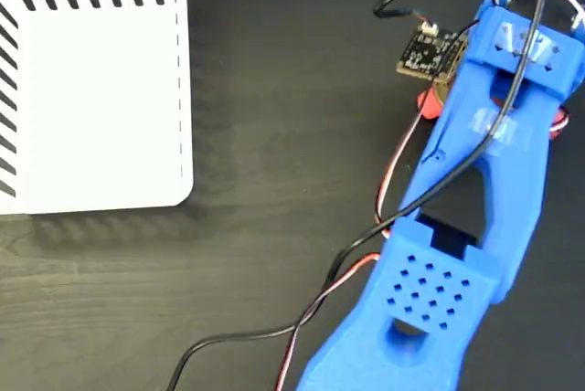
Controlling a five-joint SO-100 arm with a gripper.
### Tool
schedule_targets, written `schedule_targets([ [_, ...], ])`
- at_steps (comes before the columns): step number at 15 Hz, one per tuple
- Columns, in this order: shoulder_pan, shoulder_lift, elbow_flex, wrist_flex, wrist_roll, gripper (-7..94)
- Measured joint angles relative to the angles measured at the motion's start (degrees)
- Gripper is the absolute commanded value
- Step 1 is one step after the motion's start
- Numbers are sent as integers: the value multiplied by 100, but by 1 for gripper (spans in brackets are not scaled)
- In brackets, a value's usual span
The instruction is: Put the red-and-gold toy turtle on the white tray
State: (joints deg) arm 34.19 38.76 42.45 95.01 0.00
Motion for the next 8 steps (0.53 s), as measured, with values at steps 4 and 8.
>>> schedule_targets([
  [4,0,0,-105,-35,88,0],
  [8,9,35,-44,-149,88,0],
])
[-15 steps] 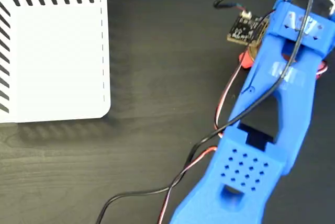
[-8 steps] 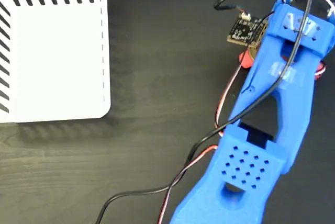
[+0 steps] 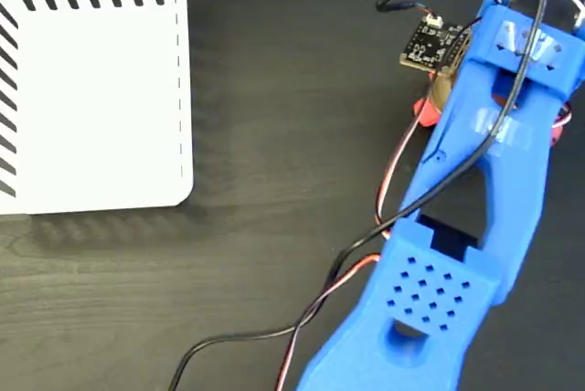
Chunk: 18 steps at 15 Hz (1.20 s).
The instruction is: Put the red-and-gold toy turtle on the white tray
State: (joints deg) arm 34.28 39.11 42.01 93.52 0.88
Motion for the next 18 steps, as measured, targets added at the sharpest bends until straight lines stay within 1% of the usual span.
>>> schedule_targets([
  [3,0,352,413,18,9,0],
  [9,53,2197,1222,62,79,0],
  [12,-97,2522,1459,62,79,0],
  [13,-246,2646,1582,62,105,0],
  [15,-879,3059,1617,62,246,0],
  [16,-1292,3349,1652,35,299,0],
  [18,-2224,3858,1854,-237,536,0],
])
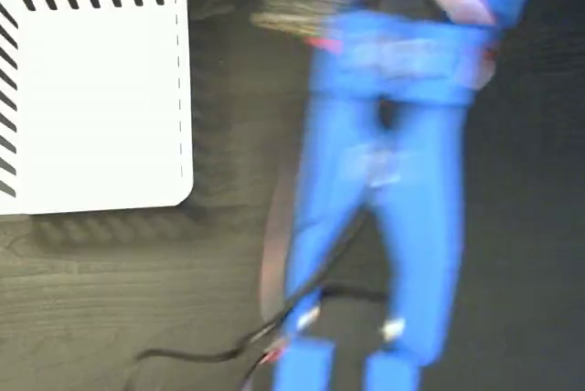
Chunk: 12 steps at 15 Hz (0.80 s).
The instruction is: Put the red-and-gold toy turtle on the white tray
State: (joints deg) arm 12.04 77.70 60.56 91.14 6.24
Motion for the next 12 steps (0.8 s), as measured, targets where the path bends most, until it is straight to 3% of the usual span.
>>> schedule_targets([
  [6,-2373,202,563,-1072,299,0],
  [12,-3076,79,1011,-1371,545,0],
])
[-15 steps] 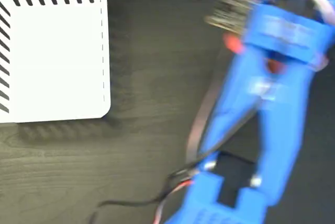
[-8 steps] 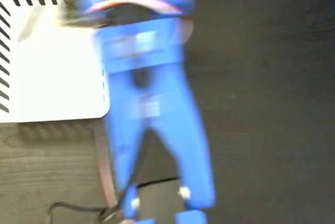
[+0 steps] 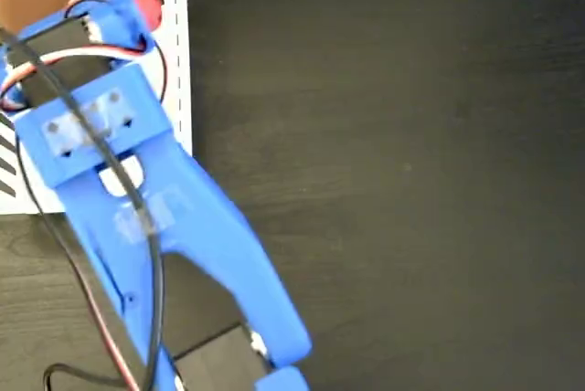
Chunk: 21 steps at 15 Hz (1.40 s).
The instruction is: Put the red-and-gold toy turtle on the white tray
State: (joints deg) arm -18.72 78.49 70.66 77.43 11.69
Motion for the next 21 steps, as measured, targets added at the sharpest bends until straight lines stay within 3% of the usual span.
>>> schedule_targets([
  [9,-88,-782,167,413,44,0],
  [21,-290,-1143,-53,9,62,0],
])
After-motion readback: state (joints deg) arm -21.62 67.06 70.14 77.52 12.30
